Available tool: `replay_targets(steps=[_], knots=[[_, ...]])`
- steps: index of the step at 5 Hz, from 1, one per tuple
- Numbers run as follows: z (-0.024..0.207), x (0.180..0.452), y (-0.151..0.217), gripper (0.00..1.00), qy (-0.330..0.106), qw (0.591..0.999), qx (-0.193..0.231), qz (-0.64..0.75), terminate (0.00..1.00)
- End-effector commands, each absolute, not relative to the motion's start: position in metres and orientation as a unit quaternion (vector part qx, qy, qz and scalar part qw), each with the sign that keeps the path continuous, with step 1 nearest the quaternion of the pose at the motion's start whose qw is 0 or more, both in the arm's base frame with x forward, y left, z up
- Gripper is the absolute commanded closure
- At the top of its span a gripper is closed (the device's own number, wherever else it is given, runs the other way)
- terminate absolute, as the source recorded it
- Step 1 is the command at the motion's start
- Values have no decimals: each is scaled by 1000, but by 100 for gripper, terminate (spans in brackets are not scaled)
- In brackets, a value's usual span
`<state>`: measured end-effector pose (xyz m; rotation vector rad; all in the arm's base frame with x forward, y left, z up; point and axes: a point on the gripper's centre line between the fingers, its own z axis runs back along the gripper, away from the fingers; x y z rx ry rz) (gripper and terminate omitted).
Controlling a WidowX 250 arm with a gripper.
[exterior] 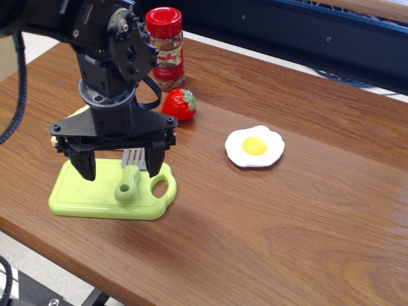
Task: Put spatula on cutting board
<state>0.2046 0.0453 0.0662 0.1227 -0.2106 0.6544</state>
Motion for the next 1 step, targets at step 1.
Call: replay_targets(steps=[1], knots=[[77,212,47,0,-120,937,58,323,100]])
